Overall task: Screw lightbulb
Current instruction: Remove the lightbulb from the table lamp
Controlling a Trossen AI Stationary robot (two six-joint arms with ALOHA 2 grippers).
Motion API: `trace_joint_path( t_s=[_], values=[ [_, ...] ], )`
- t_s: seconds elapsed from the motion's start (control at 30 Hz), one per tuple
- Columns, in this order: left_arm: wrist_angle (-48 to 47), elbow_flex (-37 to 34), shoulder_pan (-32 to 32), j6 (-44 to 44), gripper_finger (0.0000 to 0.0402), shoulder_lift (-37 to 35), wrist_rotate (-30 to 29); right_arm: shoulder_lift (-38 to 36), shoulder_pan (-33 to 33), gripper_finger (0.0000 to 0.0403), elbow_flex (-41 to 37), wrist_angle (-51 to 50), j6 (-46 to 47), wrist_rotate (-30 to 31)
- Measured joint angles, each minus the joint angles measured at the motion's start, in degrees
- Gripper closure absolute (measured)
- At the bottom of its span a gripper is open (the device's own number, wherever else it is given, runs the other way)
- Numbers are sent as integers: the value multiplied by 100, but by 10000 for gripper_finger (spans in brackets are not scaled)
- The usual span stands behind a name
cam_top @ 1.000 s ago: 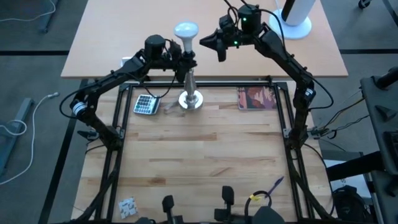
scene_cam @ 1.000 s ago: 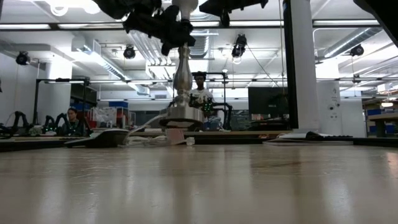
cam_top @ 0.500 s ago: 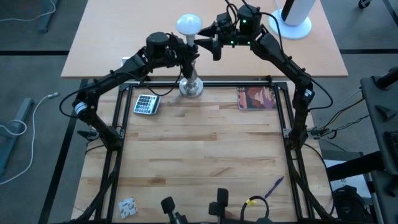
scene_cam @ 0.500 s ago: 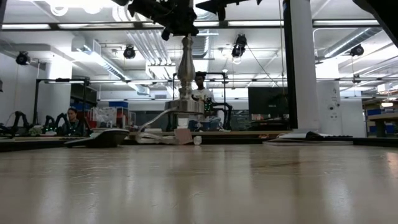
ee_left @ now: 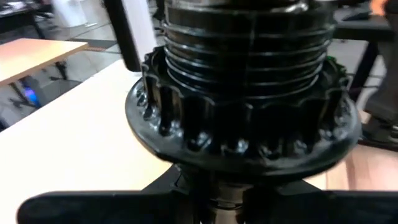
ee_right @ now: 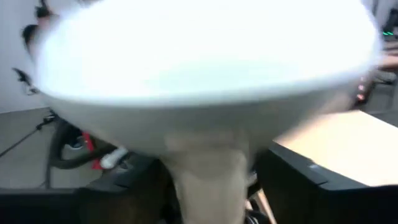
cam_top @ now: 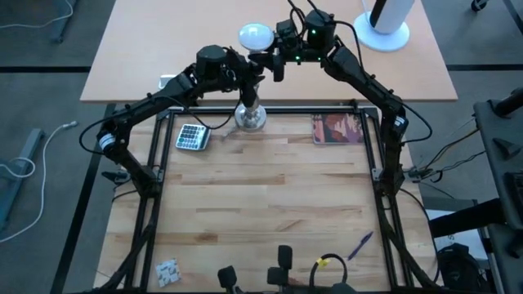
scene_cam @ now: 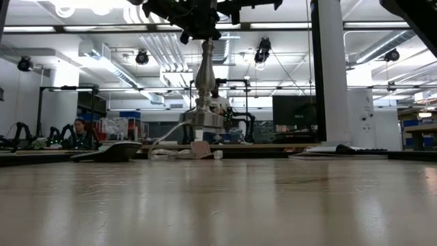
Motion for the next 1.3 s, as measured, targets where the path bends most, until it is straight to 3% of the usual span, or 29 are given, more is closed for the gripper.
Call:
trace_joint_path(
  t_s=[0.1,0.2,0.3,0.5,0.57,0.83,1.03,1.3],
  values=[
    [-49,7,22,62,342,-17,415,0,-42,249,0,8,-114,-272],
    [-193,104,133,250,342,-22,1137,0,-50,248,0,30,-174,-553],
    [-316,182,345,379,342,-22,2342,-4,-54,248,0,85,-247,-777],
    [-471,247,641,-107,342,-22,4224,-4,-85,248,0,229,-28,-1343],
    [-455,247,731,-115,342,-20,4586,-5,-87,248,0,280,-216,-1492],
    [-814,247,785,36,343,125,5116,181,-109,248,25,317,-505,-1974],
    [-1214,234,789,-162,343,395,6821,216,-78,248,4,325,-467,-2315],
    [309,298,788,-1772,345,470,7719,216,-26,249,21,787,-280,-2497]
  ],
)
